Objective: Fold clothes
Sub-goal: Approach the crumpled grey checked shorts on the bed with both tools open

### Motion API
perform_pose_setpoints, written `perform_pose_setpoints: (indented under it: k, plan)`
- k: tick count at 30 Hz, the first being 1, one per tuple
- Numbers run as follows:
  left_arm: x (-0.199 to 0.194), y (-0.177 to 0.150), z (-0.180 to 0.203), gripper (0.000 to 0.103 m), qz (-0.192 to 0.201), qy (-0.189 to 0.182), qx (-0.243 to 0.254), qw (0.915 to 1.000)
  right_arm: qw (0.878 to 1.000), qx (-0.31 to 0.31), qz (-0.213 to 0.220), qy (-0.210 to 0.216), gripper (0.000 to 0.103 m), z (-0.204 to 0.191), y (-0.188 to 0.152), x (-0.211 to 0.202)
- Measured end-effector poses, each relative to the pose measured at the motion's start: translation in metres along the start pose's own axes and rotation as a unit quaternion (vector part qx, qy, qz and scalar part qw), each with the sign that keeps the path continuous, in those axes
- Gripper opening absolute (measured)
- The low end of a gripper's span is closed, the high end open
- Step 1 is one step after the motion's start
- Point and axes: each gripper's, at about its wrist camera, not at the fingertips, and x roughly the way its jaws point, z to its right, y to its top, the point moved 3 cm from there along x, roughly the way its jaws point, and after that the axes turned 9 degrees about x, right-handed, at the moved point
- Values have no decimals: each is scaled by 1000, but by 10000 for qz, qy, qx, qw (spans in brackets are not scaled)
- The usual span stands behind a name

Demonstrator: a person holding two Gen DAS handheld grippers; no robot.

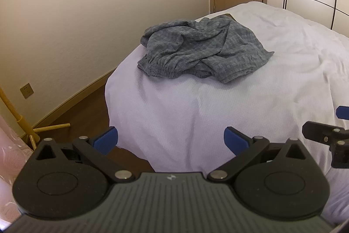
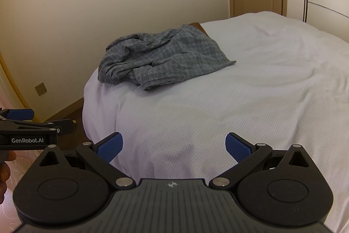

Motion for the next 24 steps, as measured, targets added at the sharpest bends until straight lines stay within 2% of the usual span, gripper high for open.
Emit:
perform_pose_setpoints:
  k: [24]
  plan:
    - [30, -1, 5, 102, -79, -235, 136, 9996, 9996, -6, -248, -109, 103, 9, -1, 26]
